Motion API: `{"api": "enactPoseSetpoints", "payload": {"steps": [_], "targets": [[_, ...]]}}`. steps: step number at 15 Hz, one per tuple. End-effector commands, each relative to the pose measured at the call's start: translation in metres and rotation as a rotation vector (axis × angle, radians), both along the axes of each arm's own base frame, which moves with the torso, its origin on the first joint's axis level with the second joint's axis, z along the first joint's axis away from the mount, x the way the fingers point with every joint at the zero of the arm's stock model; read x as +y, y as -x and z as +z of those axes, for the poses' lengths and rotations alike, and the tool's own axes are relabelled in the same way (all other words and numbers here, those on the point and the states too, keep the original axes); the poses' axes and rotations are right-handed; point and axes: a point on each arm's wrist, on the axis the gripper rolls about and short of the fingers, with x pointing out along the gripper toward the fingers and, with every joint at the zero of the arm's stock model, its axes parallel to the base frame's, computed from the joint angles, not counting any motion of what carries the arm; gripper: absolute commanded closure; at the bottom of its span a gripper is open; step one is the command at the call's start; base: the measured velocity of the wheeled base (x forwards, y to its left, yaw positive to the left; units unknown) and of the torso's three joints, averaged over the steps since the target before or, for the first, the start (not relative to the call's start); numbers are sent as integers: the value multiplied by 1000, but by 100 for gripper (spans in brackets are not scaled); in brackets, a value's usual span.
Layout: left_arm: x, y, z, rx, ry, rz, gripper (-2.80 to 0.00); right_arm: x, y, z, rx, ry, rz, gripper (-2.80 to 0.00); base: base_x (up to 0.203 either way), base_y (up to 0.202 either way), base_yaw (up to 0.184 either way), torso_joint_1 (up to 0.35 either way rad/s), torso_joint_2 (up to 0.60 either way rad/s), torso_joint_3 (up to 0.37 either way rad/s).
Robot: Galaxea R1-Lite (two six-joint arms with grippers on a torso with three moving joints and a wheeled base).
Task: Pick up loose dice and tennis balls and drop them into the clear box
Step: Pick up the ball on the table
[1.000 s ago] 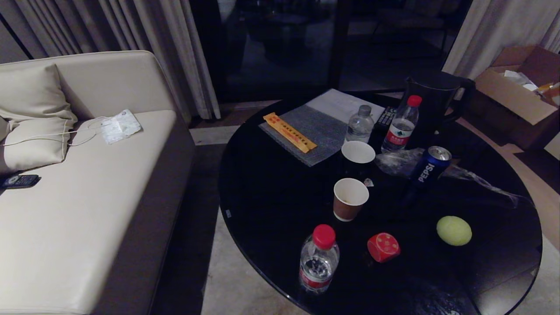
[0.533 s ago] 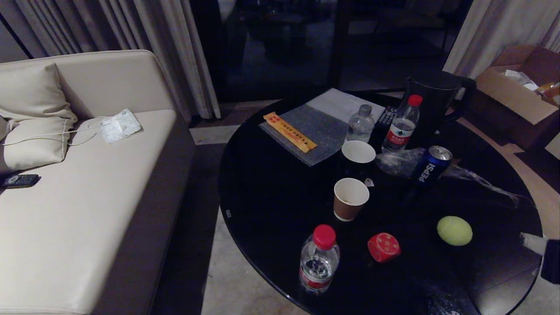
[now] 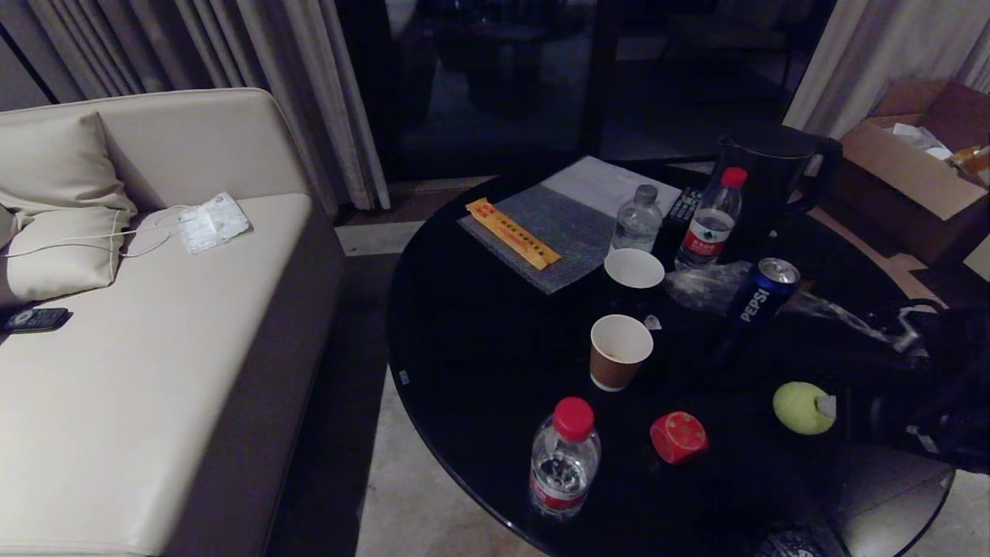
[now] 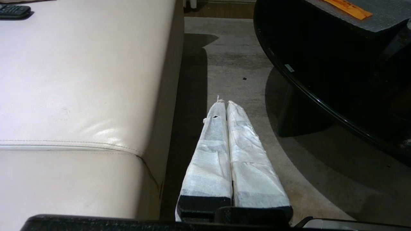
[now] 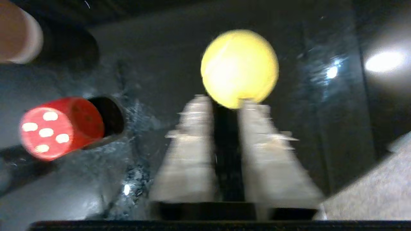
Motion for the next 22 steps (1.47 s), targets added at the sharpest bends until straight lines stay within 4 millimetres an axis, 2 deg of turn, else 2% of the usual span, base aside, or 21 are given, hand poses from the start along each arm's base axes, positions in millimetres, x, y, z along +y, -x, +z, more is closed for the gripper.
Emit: {"api": "enactPoseSetpoints", "payload": {"steps": [1,3,8,15,18,22], "targets": [[0,0,0,1,0,0,0,0,-23,-18,64,0,0,-280,0,0,0,0,0,0],[0,0,0,0,0,0,0,-3,-34,-10,24,-1,-13,-280,0,0,0,0,0,0],[0,0,0,1,0,0,0,-15,-35,-8,23,69,-6,-280,0,0,0,0,0,0],[0,0,0,1,0,0,0,-14,-56,-22,70,86,22,-280,0,0,0,0,0,0],[0,0,0,1,0,0,0,-15,-57,-27,93,86,23,-280,0,0,0,0,0,0],[0,0,0,1,0,0,0,-14,-68,-33,104,91,22,-280,0,0,0,0,0,0]]}}
